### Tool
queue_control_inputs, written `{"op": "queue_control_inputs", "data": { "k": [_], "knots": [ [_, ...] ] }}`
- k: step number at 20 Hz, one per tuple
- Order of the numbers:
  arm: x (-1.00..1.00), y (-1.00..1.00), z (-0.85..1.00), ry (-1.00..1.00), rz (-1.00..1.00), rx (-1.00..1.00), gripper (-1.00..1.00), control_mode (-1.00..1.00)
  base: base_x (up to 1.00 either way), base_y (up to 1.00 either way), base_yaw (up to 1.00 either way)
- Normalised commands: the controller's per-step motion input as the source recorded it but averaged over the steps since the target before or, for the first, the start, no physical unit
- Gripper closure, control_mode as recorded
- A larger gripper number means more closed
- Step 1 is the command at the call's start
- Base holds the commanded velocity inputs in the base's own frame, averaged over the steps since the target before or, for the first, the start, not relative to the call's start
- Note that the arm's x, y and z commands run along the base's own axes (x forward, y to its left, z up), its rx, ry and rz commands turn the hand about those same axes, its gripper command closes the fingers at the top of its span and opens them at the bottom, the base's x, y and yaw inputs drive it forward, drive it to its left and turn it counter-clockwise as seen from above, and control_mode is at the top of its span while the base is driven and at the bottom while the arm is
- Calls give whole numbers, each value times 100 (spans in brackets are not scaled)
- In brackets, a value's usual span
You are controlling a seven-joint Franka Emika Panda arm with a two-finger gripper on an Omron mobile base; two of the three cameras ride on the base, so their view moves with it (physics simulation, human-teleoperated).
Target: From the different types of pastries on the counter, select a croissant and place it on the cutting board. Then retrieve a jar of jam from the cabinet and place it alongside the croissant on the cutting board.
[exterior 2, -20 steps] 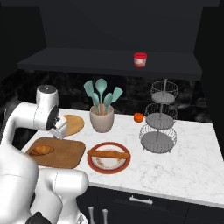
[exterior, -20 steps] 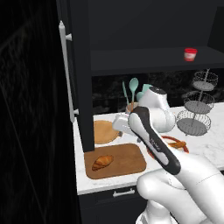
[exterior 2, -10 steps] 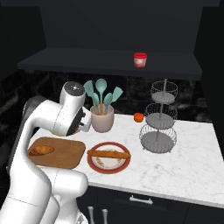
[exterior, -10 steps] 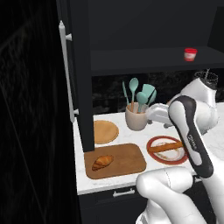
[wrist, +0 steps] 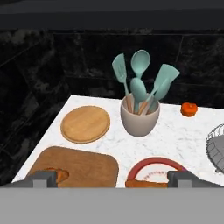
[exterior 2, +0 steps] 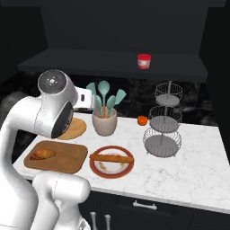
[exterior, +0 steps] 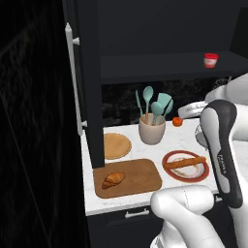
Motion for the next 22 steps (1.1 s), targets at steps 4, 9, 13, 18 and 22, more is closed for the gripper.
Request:
{"op": "queue_control_inputs", "data": {
  "k": [4, 9, 13, 18, 22],
  "knots": [
    [-39, -9, 100, -5, -26, -20, -100, -100, 0, 0, 0],
    [-3, -24, 17, -6, -7, 8, -100, -100, 0, 0, 0],
    [39, -81, 35, -10, -23, 16, -100, -100, 0, 0, 0],
    [18, -50, 31, -8, -23, 9, -100, -100, 0, 0, 0],
    [3, -57, 34, -14, -24, 2, -100, -100, 0, 0, 0]
  ]
}}
